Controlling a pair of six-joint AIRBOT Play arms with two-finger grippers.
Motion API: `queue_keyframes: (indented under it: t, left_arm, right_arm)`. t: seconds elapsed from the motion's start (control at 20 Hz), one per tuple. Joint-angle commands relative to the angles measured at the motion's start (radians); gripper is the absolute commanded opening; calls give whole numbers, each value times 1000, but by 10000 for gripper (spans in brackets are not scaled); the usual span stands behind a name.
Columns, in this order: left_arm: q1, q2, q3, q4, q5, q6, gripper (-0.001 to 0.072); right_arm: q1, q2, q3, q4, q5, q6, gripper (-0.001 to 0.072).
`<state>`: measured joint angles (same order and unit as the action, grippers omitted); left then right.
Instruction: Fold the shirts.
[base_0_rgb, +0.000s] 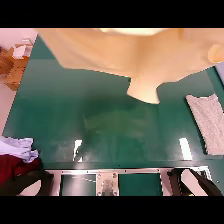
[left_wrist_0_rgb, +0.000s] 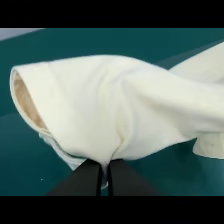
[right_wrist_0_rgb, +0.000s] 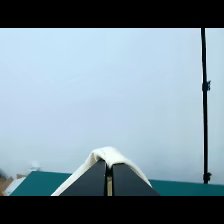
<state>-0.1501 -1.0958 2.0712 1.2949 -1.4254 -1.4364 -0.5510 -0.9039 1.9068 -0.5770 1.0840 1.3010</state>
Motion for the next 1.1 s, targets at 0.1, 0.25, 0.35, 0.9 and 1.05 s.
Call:
queue_keyframes:
  t: [0.1,0.25,0.35,0.9,1.05]
  left_arm:
    - [0,84,-19,15,-15,5,24]
    - [0,40,-218,14,20,8,24]
    - [0,-35,-365,13,77,32,24]
    - [0,-762,-469,-154,497,174,24]
    - [0,-772,-389,-158,573,173,25]
  right_arm:
    - [1,-36,90,-25,-35,0,16]
    - [4,-113,33,-25,1,8,16]
    - [40,-174,-66,-26,3,7,17]
    - [286,-815,-436,-55,-133,0,17]
    - [262,-846,-434,-55,-136,4,214]
